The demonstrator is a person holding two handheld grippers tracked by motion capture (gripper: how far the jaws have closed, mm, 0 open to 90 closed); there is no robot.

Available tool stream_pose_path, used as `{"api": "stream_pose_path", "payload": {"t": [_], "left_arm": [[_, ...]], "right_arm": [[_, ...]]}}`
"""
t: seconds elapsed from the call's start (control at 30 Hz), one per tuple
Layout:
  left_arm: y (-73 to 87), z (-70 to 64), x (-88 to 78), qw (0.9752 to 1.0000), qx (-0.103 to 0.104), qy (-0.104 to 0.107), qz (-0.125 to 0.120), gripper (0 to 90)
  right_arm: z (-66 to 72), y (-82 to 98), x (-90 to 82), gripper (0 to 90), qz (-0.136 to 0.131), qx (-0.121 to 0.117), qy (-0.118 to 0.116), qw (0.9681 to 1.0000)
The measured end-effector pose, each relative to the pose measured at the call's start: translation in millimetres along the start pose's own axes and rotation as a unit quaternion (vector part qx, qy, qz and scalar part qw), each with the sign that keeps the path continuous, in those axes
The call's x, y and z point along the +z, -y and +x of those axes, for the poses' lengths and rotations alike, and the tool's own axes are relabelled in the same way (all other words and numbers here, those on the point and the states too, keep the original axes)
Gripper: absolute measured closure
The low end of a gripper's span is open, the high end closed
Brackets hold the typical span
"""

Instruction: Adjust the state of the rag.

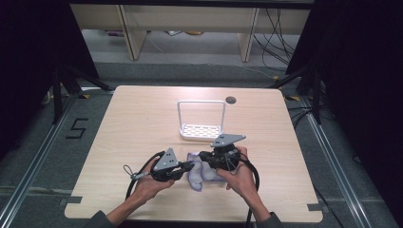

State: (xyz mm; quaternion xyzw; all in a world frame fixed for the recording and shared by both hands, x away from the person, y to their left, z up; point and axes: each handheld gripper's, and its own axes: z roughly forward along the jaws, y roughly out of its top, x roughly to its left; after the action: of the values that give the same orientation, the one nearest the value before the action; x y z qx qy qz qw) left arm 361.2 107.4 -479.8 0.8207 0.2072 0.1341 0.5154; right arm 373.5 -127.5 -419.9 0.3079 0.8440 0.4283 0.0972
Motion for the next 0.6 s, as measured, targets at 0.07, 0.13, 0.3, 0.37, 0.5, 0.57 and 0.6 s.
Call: {"api": "stream_pose_path", "payload": {"t": [0.07, 0.13, 0.3, 0.37, 0.5, 0.57, 0.6], "left_arm": [[-3.7, 2.5, -15.0, 0.9999, -0.006, 0.005, -0.012, 86.5], [-5.2, 2.7, -20.6, 0.9998, -0.007, 0.005, -0.018, 86.6], [-14.4, 12.6, -58.9, 0.9985, -0.020, 0.006, -0.051, 86.6], [-16.9, 17.3, -71.7, 0.9977, -0.029, 0.002, -0.061, 86.7], [-17.3, 23.2, -88.8, 0.9970, -0.041, -0.002, -0.066, 86.7], [-8.5, 28.0, -99.3, 0.9975, -0.044, -0.011, -0.054, 86.7], [-2.7, 28.6, -100.6, 0.9976, -0.048, -0.010, -0.048, 86.7]], "right_arm": [[-4.0, -3.2, -10.4, 87.5, -0.014, -0.011, 0.005, 0.9998], [-4.5, -4.0, -15.1, 87.7, -0.017, -0.006, 0.015, 0.9997], [-15.5, -11.1, -42.7, 88.2, -0.044, 0.002, 0.035, 0.9984], [-18.5, -14.4, -53.6, 88.2, -0.052, 0.007, 0.047, 0.9975], [-25.2, -16.9, -73.7, 88.3, -0.057, 0.009, 0.064, 0.9963], [-30.5, -12.8, -82.3, 88.3, -0.058, 0.011, 0.079, 0.9952], [-33.9, -8.9, -85.8, 88.3, -0.053, 0.017, 0.085, 0.9948]]}}
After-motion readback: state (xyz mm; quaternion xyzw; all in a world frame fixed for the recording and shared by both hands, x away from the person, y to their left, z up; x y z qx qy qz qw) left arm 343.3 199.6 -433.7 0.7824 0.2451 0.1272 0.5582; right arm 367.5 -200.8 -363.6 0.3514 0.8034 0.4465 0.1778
